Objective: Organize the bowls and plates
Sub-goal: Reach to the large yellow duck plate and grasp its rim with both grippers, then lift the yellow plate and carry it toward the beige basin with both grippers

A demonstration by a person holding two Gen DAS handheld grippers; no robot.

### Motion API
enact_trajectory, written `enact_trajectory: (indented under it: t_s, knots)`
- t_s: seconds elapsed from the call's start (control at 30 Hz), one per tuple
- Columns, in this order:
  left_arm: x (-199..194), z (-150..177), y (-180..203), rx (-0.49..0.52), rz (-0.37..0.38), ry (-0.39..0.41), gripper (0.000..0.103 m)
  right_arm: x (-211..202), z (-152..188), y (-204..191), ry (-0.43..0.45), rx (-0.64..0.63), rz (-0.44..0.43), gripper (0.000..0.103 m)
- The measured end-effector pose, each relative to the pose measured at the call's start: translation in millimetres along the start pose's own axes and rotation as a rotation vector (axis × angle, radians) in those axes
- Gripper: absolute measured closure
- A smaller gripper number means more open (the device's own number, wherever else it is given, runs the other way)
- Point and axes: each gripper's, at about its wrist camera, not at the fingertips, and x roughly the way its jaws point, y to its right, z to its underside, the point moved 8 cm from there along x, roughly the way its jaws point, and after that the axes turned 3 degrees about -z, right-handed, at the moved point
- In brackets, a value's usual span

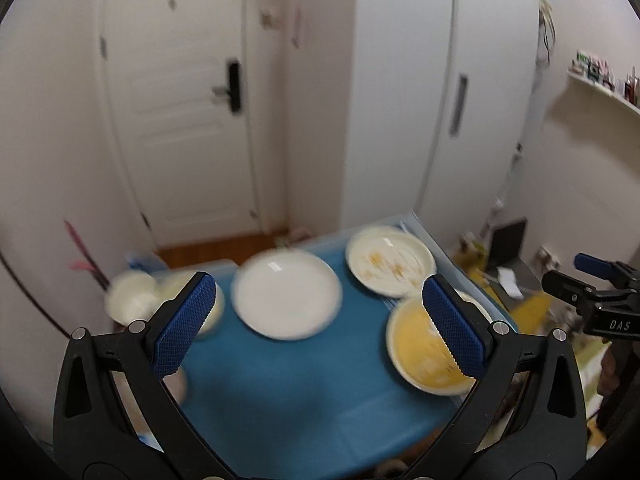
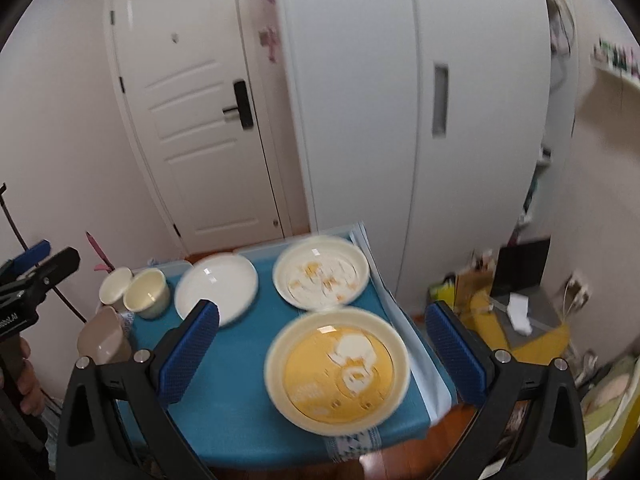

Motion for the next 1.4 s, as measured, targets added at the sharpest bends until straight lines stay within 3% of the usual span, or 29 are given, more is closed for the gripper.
enact_trajectory:
  t_s: [0.23,0.4,0.57,0.63,0.73,0.87,1.1,1.4]
  knots:
    - [76.1,58.0,40.4,-0.071,0.084,-0.234,0.0,66.4,46.8,62.9,-0.222,0.025,-0.125,0.015]
    - [128.9,110.3,70.5,-0.095,0.08,-0.383,0.001,112.3,77.7,81.0,-0.351,-0.006,-0.24,0.034]
    - [163.8,149.3,80.8,-0.153,0.079,-0.474,0.013,151.6,92.7,95.0,-0.445,-0.015,-0.296,0.045]
    - [175.4,158.7,85.0,-0.166,0.074,-0.497,0.024,162.7,94.9,98.6,-0.463,-0.034,-0.311,0.048]
    - [185.1,169.2,88.1,-0.182,0.068,-0.518,0.031,177.9,97.1,101.3,-0.48,-0.052,-0.32,0.052]
    - [200.4,178.1,92.2,-0.188,0.07,-0.545,0.043,190.5,97.4,107.1,-0.502,-0.075,-0.327,0.07]
    - [204.7,180.9,103.3,-0.146,0.091,-0.569,0.083,198.2,98.9,109.7,-0.51,-0.112,-0.317,0.084]
    - [201.5,177.5,105.4,-0.117,0.034,-0.566,0.084,201.3,102.0,109.3,-0.518,-0.083,-0.291,0.087]
